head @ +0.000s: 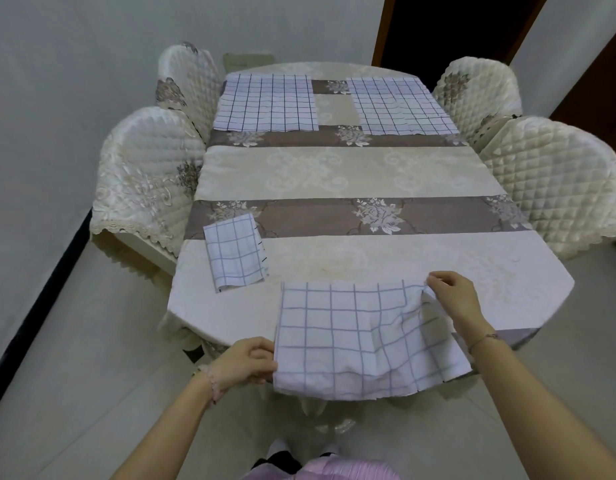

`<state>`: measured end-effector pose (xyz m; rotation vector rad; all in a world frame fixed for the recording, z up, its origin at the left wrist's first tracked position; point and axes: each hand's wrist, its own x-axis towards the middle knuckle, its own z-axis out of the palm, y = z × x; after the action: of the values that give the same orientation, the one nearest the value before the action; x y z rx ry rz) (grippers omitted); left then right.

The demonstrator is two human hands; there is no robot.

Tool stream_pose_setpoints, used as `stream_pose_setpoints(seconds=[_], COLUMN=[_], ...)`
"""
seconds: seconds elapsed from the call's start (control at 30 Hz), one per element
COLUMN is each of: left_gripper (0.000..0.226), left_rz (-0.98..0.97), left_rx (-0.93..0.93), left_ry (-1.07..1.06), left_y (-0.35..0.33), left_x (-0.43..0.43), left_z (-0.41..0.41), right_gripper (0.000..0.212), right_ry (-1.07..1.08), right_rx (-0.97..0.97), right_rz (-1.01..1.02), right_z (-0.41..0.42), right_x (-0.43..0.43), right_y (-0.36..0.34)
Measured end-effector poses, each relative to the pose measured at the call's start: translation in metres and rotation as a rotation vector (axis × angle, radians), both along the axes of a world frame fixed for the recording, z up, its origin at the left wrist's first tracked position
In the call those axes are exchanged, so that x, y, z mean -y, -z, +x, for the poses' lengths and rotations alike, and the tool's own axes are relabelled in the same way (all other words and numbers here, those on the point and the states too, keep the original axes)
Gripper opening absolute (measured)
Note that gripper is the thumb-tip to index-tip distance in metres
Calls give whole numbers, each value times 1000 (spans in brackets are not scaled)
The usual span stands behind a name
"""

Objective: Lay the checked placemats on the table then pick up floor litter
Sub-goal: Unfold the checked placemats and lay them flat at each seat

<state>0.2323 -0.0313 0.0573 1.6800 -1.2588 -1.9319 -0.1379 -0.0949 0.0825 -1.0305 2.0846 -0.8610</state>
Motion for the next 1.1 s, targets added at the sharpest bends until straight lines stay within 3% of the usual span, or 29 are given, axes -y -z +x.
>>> stream_pose_setpoints(seconds=[0.07, 0.13, 0.2, 0.33, 0.4, 0.57, 0.73, 0.8, 0.9, 0.97, 1.1], left_gripper=[22, 19, 17, 33, 19, 26, 12, 10, 27, 28, 17], left_rz=[-2, -23, -23, -2, -31, -140, -137, -144, -162, -198, -213], left_rx=[-33, -59, -99, -180, -194, -255, -334, -360, -306, -228, -190], left_ry=[-56, -117, -199, -273, -318, -363, -364, -340, -239, -217, -365], left_y=[-1, -4, -6, -20, -26, -44, -60, -60, -58, -59, -65], left_x=[-3, -3, -1, -3, -4, -8, -12, -14, -16, -17, -6], left_z=[-6, -12, -17, -30, -37, -55, -66, -67, -66, -60, -27], right_gripper=[44, 49, 45, 36, 40, 61, 8, 13, 15, 17, 14], right_ry=[-64, -159, -277, -524, -549, -592, -374, -274, -139, -89, 33], right_rx=[-272, -536, -588, -241, -93, 16, 143, 242, 432, 479, 470], right_rz=[26, -99, -222, -165, -137, -64, -190, -220, -225, -227, -247], right_z=[5, 20, 47, 115, 141, 172, 170, 165, 158, 148, 105], right_x=[-1, -8, -23, -68, -88, -111, -106, -101, -95, -91, -78], right_y=[0, -2, -9, -29, -37, -43, -43, -44, -48, -49, -49])
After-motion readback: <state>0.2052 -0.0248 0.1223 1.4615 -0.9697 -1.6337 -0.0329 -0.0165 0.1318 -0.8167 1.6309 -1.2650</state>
